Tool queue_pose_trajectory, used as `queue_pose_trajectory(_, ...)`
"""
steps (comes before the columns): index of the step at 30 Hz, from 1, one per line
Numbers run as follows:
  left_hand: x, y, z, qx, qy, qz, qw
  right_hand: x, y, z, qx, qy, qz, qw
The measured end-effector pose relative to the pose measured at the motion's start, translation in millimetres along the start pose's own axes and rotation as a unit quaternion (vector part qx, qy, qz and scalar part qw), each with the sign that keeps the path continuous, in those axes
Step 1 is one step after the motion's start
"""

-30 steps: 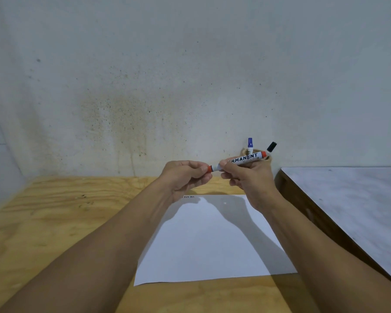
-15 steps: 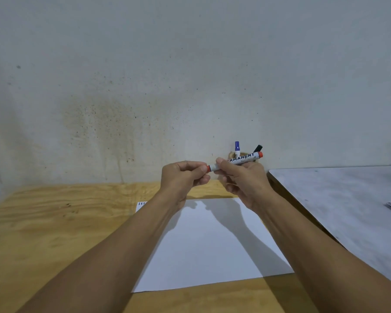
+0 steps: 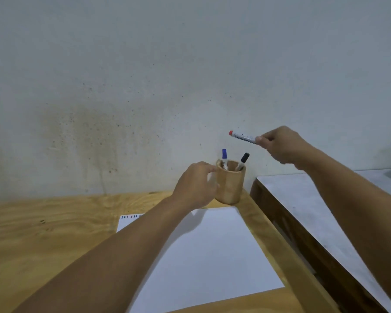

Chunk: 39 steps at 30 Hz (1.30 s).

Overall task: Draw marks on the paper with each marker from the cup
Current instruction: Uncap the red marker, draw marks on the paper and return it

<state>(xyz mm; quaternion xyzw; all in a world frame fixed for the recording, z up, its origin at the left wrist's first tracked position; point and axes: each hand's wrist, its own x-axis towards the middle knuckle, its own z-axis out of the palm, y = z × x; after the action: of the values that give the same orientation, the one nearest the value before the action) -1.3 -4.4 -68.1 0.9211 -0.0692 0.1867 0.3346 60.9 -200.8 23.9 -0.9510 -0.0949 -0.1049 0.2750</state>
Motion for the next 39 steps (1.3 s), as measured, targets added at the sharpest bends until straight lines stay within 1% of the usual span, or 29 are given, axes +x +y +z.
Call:
queue_pose_trajectory(2, 4, 5, 6, 0.04, -0.017, 0.037, 0.998, 11, -5, -7, -0.104, -0.023, -0.032, 0.994)
queue_pose_trajectory(3, 6, 6, 9, 0.06, -0.025, 0.05, 0.997, 15, -9, -9, -0.138, -0.028, -0.044, 0.989)
queue_pose_trajectory(6, 12, 5, 17, 0.118, -0.032, 0.075, 0.99, 27, -19, -11, -0.177, -0.002, -0.08, 0.981)
queue_pose_trajectory(8, 16, 2, 21, 0.144, -0.036, 0.08, 0.986, 33, -24, -8, -0.161, 0.01, -0.086, 0.983)
queue_pose_trajectory(11, 18, -1, 24, 0.156, -0.049, 0.081, 0.983, 39, -27, 2, -0.115, 0.001, -0.082, 0.99)
queue_pose_trajectory(14, 18, -5, 27, 0.132, -0.034, 0.087, 0.987, 45, -23, 17, -0.073, 0.025, -0.086, 0.993)
queue_pose_trajectory(20, 18, -5, 26, 0.119, -0.043, 0.082, 0.989, 59, -3, 57, -0.035, 0.083, -0.08, 0.993)
queue_pose_trajectory(25, 19, -8, 27, 0.116, -0.047, 0.077, 0.989, 60, 10, 78, 0.021, 0.084, -0.061, 0.994)
queue_pose_trajectory(30, 19, -10, 27, 0.115, -0.05, 0.078, 0.989, 66, 10, 87, 0.044, 0.083, -0.059, 0.994)
queue_pose_trajectory(35, 18, -10, 28, 0.117, -0.054, 0.087, 0.988, 69, 10, 89, 0.05, 0.108, -0.045, 0.992)
queue_pose_trajectory(39, 18, -10, 27, 0.12, -0.058, 0.082, 0.988, 69, 9, 91, 0.051, 0.103, -0.052, 0.992)
